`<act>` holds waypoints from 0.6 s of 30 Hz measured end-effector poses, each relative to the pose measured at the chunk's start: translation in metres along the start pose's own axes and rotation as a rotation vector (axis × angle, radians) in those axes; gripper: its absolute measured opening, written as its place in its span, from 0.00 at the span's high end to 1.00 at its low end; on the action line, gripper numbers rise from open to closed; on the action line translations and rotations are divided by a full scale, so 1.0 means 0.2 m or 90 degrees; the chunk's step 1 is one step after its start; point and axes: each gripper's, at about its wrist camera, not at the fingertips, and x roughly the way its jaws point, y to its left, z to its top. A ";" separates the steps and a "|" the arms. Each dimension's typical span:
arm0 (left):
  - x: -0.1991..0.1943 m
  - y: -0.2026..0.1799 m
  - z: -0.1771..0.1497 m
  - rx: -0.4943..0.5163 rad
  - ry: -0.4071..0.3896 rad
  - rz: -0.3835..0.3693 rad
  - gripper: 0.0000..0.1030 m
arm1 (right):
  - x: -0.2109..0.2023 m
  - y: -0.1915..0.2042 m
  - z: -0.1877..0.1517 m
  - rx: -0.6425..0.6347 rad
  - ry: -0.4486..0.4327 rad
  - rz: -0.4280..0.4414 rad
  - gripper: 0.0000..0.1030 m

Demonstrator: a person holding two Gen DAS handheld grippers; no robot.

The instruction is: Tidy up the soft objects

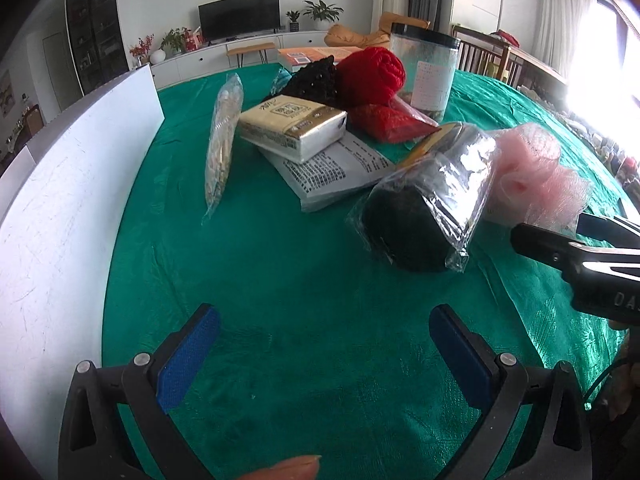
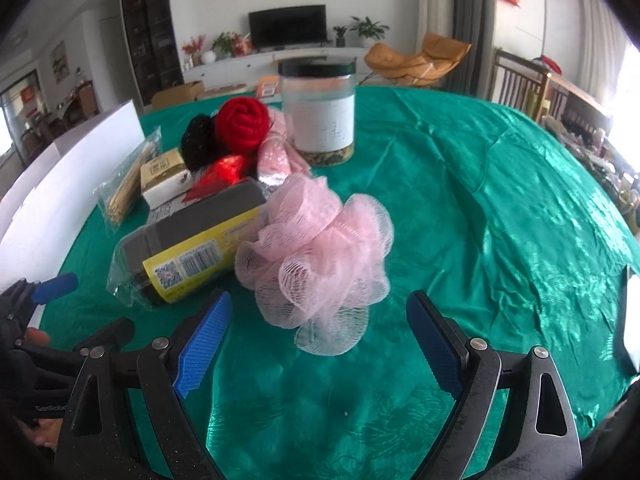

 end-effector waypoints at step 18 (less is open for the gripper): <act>0.05 0.00 0.00 -0.008 0.020 0.007 0.00 | -0.14 -0.25 -0.08 0.271 -0.054 -0.111 0.12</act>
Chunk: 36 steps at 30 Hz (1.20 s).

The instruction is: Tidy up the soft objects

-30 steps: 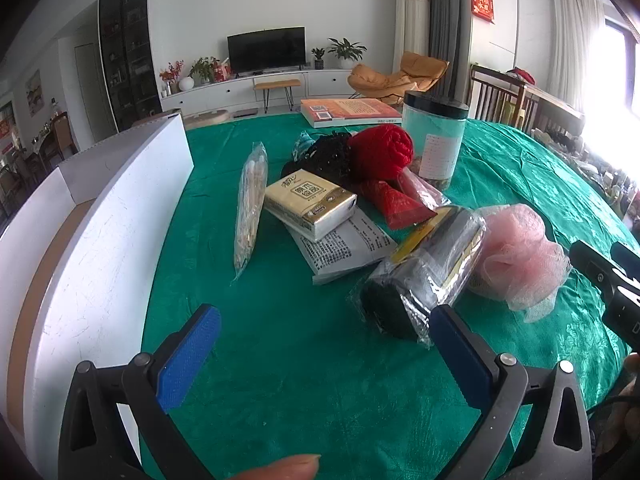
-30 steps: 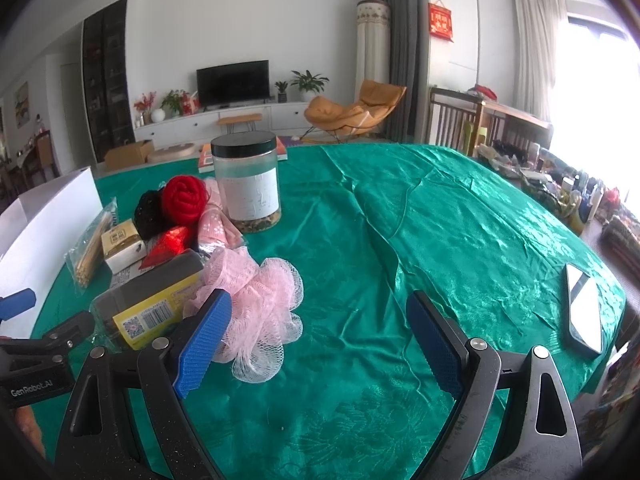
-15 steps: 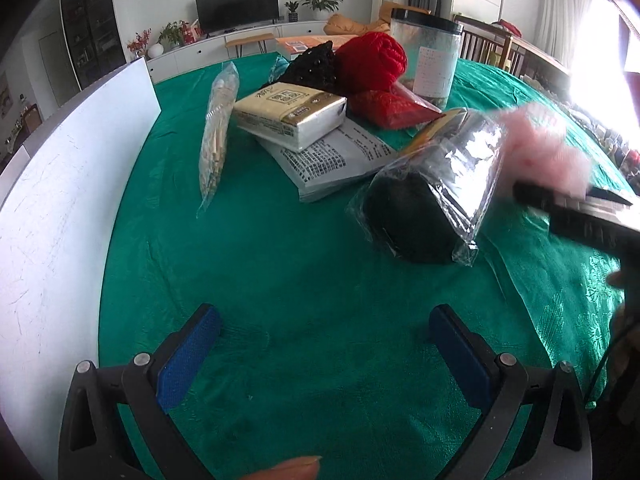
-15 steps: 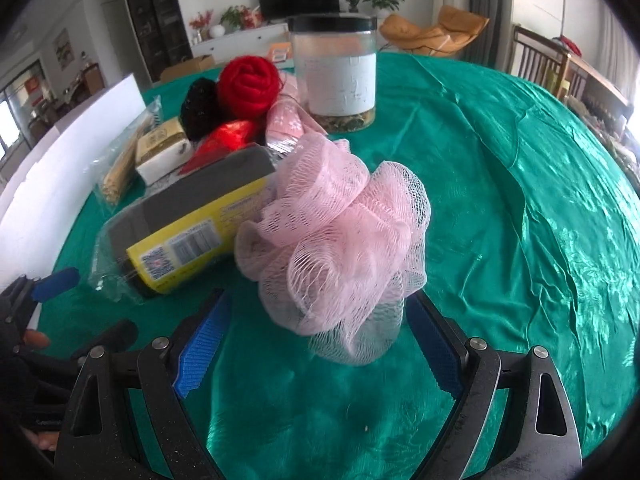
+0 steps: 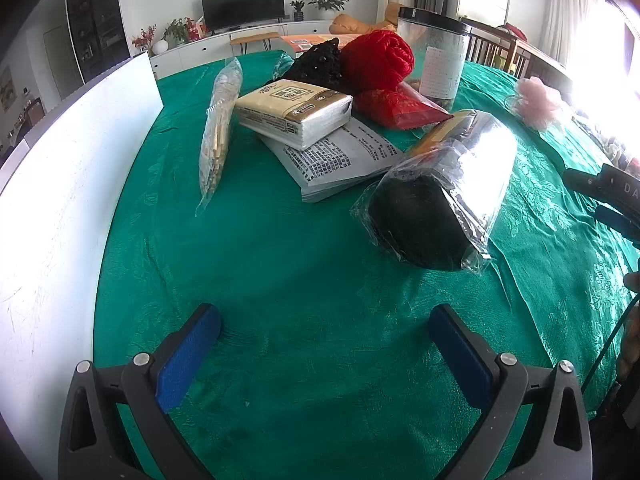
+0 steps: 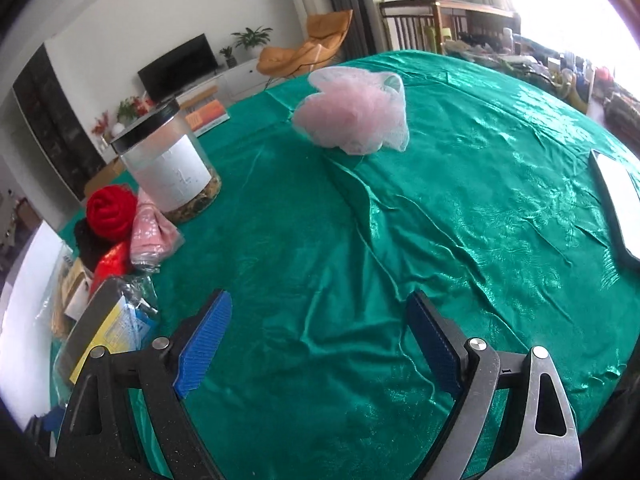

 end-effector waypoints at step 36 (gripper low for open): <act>0.00 0.00 0.00 -0.001 0.000 -0.001 0.00 | 0.20 -0.01 0.09 -0.067 0.040 -0.084 0.11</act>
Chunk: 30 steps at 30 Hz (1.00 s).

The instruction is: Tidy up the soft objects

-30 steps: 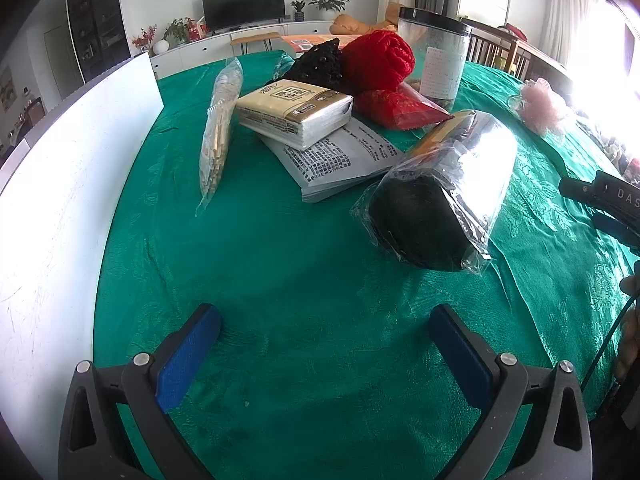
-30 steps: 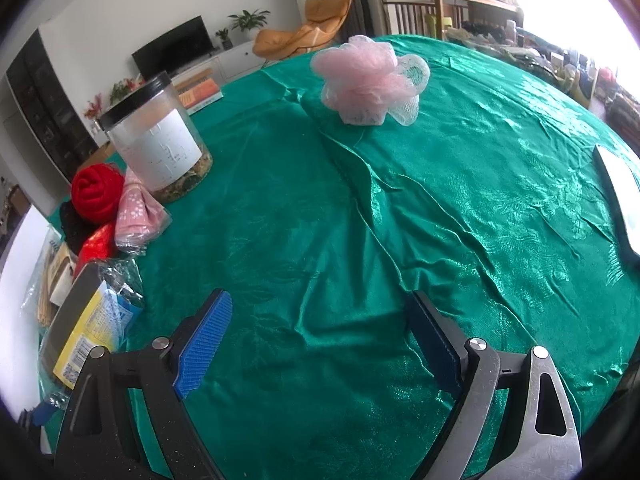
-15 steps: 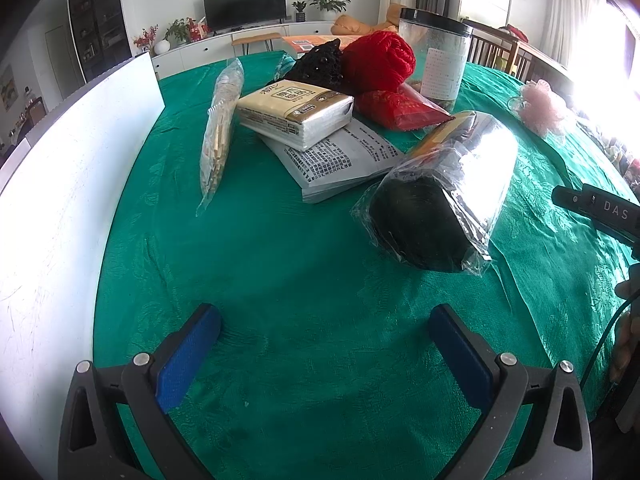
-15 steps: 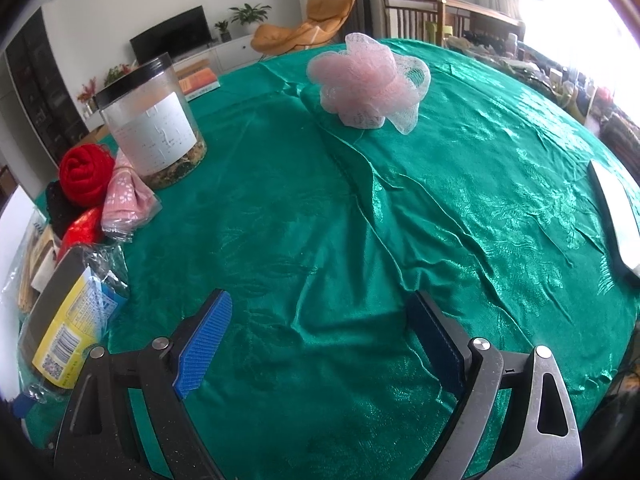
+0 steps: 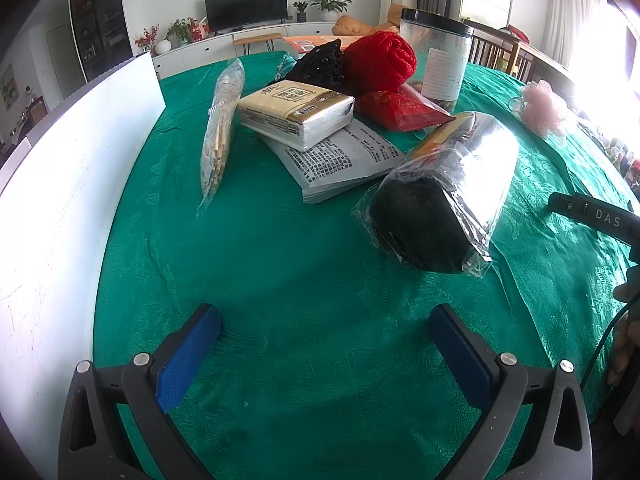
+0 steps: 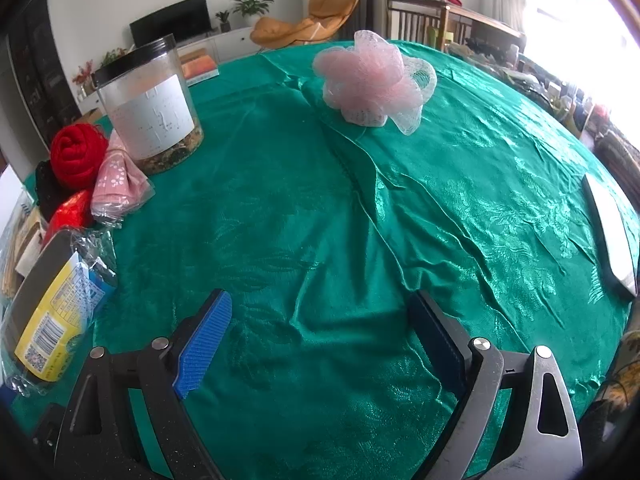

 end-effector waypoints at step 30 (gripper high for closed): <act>-0.22 -0.15 0.25 0.128 -0.047 -0.061 0.00 | 0.00 -0.01 0.00 0.008 -0.006 0.011 0.11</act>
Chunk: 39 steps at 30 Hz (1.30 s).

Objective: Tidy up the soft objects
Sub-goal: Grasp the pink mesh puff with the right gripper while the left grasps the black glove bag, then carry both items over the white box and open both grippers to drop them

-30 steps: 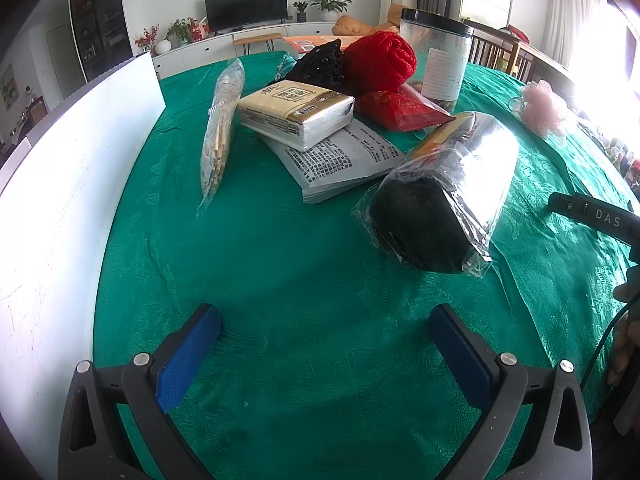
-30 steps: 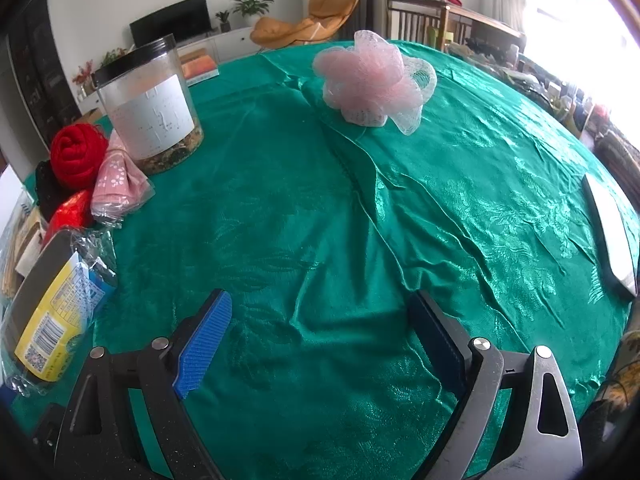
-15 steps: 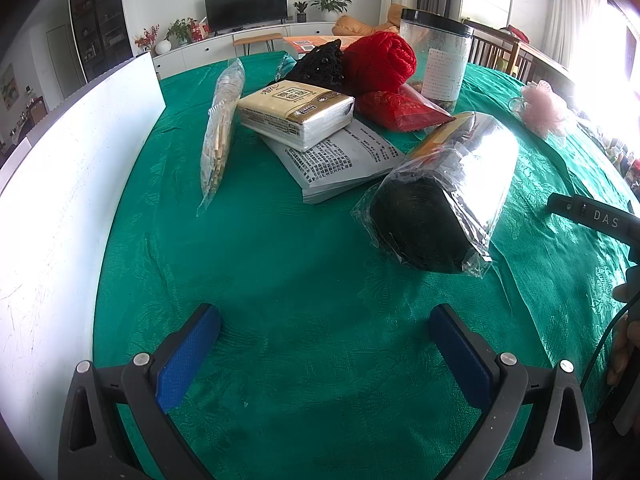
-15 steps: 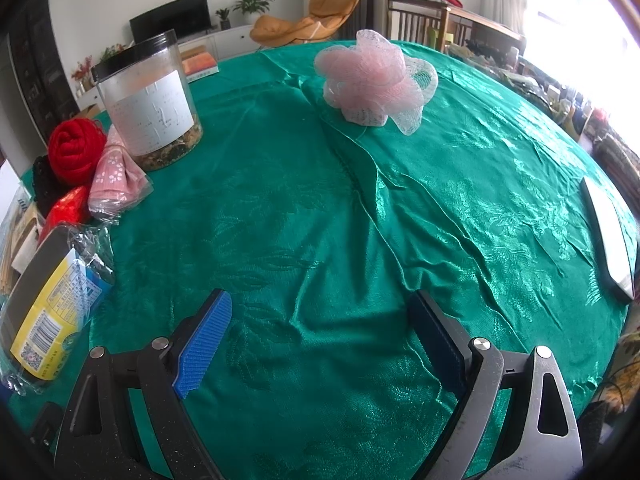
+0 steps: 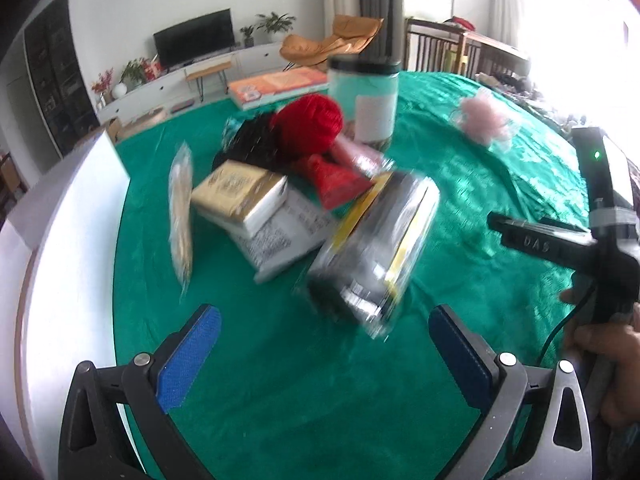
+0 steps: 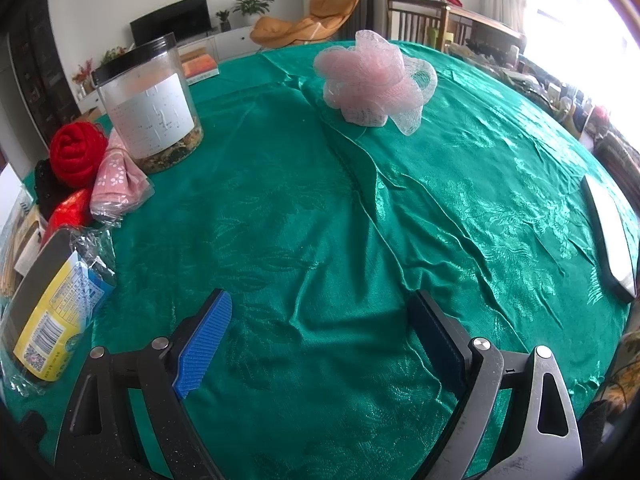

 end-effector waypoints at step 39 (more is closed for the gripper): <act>-0.85 1.25 -0.20 -0.339 -0.095 -0.009 0.44 | -0.84 0.80 0.53 -0.187 -0.064 0.469 0.84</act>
